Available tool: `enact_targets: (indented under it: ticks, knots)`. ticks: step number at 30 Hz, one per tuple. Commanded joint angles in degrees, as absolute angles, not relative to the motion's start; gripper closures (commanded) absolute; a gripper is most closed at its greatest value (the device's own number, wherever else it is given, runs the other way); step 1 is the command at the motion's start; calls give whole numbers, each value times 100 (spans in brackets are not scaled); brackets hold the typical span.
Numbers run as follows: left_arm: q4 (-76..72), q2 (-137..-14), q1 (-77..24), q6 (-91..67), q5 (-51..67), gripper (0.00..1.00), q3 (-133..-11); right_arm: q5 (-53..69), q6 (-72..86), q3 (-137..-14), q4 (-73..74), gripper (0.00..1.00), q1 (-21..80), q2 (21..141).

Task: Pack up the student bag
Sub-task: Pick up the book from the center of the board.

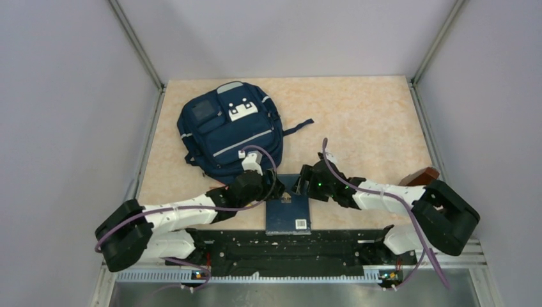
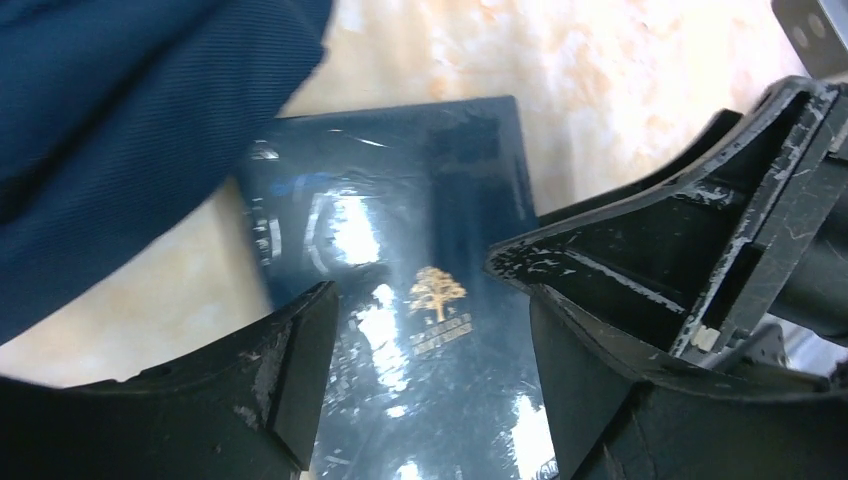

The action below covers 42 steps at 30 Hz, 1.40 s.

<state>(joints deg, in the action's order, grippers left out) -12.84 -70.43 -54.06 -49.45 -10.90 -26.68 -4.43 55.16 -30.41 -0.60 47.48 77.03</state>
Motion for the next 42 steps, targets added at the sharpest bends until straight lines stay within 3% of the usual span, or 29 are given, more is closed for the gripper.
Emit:
enact_targets:
  ticks: [1,7,16,24,29,38,42]
  knots:
    - [74,-6311,-5431,-5180,-2022,25,-2641,-497,5372,-3076,296,22,4806,7900]
    - [907,-5582,-5432,-5576,-2178,19,-2339,-468,4907,-2823,499,21,4863,7452]
    - [70,-5434,-5432,-6031,-1066,19,-1885,346,5354,-1803,1134,21,5027,5964]
    - [-451,-5720,-5439,-6007,-764,21,-1698,1127,6176,-928,666,21,5099,4469]
    - [-728,-6159,-5460,-5959,-315,27,-1704,1160,6544,-604,54,27,5356,4489]
    - [-712,-6364,-5934,-6035,-562,45,-1776,642,7090,-488,-603,27,6103,4882]
    - [-653,-6363,-6086,-6081,-648,48,-1782,246,7210,-417,-747,27,6202,4854]
